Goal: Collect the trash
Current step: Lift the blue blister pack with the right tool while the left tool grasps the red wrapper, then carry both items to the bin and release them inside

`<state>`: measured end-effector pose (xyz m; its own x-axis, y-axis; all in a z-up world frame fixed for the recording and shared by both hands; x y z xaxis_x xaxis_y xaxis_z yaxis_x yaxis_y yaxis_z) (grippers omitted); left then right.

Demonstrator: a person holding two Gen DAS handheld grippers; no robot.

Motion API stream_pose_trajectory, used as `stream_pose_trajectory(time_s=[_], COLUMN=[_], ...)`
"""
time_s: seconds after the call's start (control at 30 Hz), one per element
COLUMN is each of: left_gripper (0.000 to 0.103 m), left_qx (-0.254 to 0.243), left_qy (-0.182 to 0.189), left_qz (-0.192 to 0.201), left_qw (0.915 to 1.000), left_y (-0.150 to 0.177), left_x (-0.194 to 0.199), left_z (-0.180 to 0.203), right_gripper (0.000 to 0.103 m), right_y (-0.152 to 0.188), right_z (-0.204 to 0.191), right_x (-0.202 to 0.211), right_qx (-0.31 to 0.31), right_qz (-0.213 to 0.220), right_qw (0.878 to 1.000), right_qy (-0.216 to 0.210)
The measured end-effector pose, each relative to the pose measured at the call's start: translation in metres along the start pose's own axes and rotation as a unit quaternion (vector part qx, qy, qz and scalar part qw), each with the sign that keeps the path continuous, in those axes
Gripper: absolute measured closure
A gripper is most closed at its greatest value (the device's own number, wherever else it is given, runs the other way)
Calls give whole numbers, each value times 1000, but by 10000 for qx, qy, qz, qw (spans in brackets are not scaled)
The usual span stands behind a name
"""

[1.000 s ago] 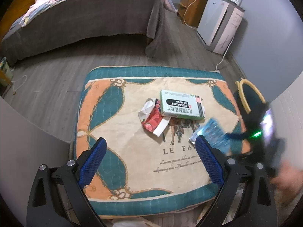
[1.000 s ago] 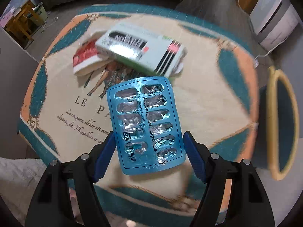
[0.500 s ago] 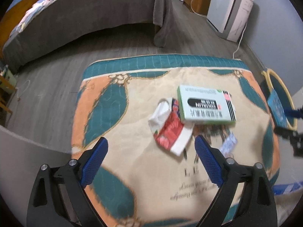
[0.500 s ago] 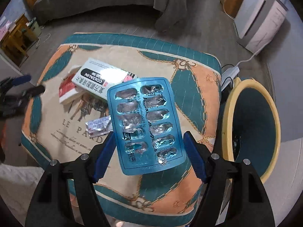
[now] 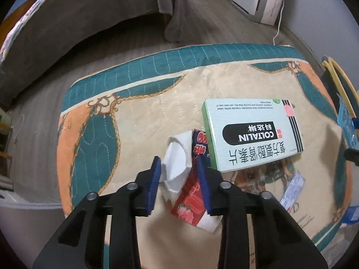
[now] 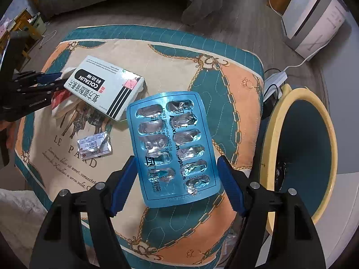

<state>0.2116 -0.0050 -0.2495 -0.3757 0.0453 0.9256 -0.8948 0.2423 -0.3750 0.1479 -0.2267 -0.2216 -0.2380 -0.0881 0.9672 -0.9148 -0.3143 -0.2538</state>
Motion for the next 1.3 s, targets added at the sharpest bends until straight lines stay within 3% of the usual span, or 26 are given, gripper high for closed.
stream_pose_trajectory(time_s=[0.03, 0.13, 0.4, 0.67, 0.9, 1.3], left_gripper=[82, 86, 87, 87, 87, 87], left_qx=[-13, 7, 25, 144, -60, -592], left_qy=[-27, -30, -342, -182, 254, 506], left_qz=[33, 102, 258, 960, 1284, 1126], left_qw=[10000, 9999, 9991, 9951, 9914, 9906], left_y=[-1, -3, 2, -13, -16, -7], left_x=[1, 6, 38, 109, 152, 152], left_z=[-1, -3, -16, -10, 30, 119], right_gripper=[31, 31, 31, 31, 31, 31], right_y=[0, -2, -5, -11, -8, 0], right_z=[0, 0, -5, -4, 4, 46], right_x=[1, 5, 24, 52, 67, 88], right_qx=[-3, -44, -81, -193, -255, -585], right_qz=[10, 59, 223, 479, 580, 874], right_qw=[10000, 9999, 9996, 9987, 9980, 9944], right_qy=[-15, -87, -155, -47, 81, 114])
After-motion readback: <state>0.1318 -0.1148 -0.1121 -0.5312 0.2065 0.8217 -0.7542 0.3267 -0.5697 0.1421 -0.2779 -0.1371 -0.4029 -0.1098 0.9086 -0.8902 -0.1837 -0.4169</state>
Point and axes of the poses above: each gripper's, at about its wrist camera, not at the fingertips, and x roughly against the way its jaws point, z to its right, y to its underside, the point moved 10 cm from there along -x, roughly the way its jaws point, and after that the axes turned 2 degrees about x, right-handed, at the moved point
